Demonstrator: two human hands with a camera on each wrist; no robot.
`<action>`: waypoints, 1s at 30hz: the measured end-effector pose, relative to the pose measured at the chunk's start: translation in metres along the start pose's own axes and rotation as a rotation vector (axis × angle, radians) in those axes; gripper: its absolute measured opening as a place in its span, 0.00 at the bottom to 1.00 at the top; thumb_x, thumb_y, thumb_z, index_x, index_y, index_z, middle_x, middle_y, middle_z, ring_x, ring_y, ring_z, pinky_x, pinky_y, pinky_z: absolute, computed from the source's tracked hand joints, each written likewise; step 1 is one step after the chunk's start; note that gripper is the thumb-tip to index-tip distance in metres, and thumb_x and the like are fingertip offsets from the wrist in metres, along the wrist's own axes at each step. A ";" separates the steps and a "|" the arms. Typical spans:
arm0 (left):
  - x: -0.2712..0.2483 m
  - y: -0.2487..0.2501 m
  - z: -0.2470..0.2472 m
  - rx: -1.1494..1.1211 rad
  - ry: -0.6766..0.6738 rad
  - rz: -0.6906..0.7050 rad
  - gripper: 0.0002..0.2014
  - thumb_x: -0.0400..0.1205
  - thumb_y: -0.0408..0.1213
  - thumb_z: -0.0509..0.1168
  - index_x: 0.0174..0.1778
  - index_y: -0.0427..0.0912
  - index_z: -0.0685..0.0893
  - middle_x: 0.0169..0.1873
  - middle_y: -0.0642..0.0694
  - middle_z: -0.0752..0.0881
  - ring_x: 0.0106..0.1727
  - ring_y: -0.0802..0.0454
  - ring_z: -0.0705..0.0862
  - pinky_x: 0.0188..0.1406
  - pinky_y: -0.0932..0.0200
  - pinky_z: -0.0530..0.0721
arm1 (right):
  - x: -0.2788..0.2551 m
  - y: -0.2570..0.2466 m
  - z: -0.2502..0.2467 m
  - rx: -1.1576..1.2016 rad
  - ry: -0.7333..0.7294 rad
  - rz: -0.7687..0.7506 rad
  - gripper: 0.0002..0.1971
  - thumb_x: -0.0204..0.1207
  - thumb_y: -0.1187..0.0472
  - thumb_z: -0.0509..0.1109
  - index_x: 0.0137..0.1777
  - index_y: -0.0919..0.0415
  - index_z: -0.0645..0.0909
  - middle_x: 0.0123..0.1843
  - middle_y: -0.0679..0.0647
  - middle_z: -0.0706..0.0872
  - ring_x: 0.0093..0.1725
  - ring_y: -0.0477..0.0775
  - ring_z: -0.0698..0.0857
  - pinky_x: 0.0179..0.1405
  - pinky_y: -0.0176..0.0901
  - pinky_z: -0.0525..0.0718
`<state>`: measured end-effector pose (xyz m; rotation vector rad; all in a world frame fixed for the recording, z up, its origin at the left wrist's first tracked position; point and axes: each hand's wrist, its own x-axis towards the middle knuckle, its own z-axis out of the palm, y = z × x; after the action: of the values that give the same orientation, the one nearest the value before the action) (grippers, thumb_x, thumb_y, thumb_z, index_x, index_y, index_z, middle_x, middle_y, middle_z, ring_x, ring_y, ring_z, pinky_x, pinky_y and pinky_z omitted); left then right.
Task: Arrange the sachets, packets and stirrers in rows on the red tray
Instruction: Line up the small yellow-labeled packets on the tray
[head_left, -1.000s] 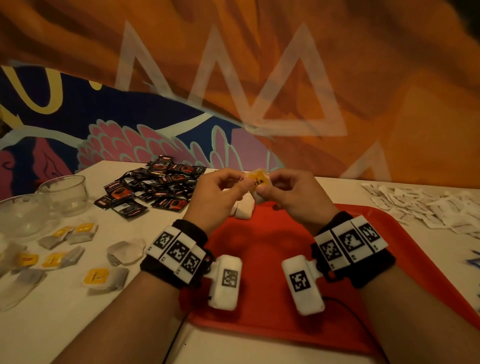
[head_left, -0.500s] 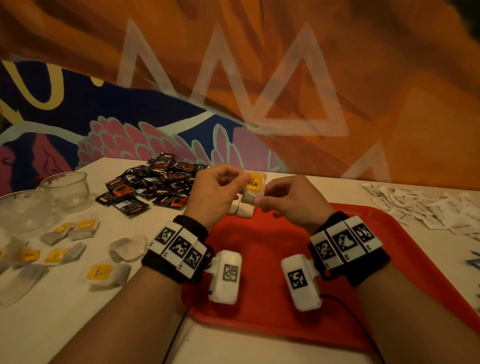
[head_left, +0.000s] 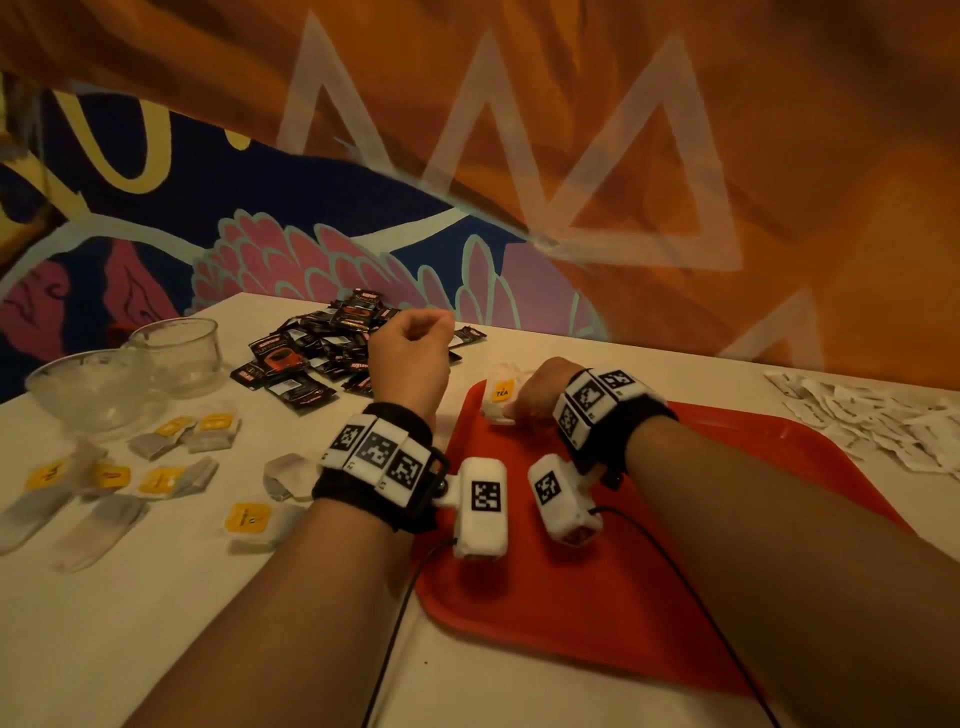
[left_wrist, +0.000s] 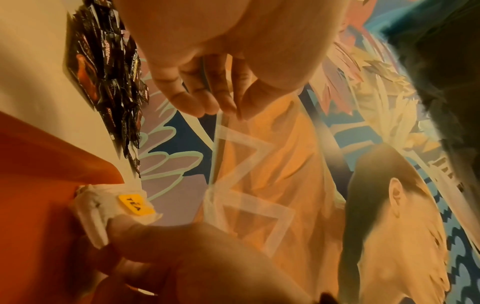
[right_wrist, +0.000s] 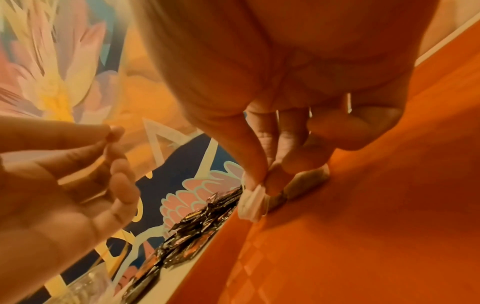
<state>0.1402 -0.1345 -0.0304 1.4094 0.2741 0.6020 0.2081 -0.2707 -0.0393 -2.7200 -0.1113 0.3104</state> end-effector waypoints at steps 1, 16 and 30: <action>0.001 0.000 -0.001 -0.002 0.005 -0.004 0.04 0.85 0.38 0.68 0.47 0.52 0.86 0.47 0.54 0.85 0.51 0.56 0.83 0.63 0.46 0.86 | 0.001 -0.003 0.002 0.002 0.004 0.006 0.24 0.70 0.39 0.77 0.40 0.61 0.78 0.47 0.57 0.86 0.52 0.60 0.86 0.54 0.47 0.83; 0.008 -0.006 -0.002 0.007 0.005 -0.032 0.03 0.84 0.37 0.69 0.48 0.49 0.87 0.44 0.55 0.85 0.46 0.57 0.83 0.54 0.53 0.88 | 0.002 -0.012 0.008 -0.070 0.102 0.044 0.23 0.68 0.42 0.80 0.45 0.58 0.75 0.41 0.54 0.82 0.39 0.55 0.83 0.39 0.47 0.83; -0.002 0.014 -0.012 0.394 -0.254 0.092 0.01 0.84 0.39 0.69 0.48 0.49 0.86 0.46 0.54 0.86 0.48 0.58 0.83 0.58 0.47 0.86 | -0.044 -0.011 -0.016 -0.116 0.111 -0.118 0.22 0.73 0.45 0.78 0.60 0.60 0.85 0.57 0.56 0.87 0.58 0.57 0.85 0.59 0.49 0.86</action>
<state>0.1290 -0.1250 -0.0196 1.8679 0.1283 0.4511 0.1686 -0.2723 -0.0122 -2.8232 -0.2644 0.1226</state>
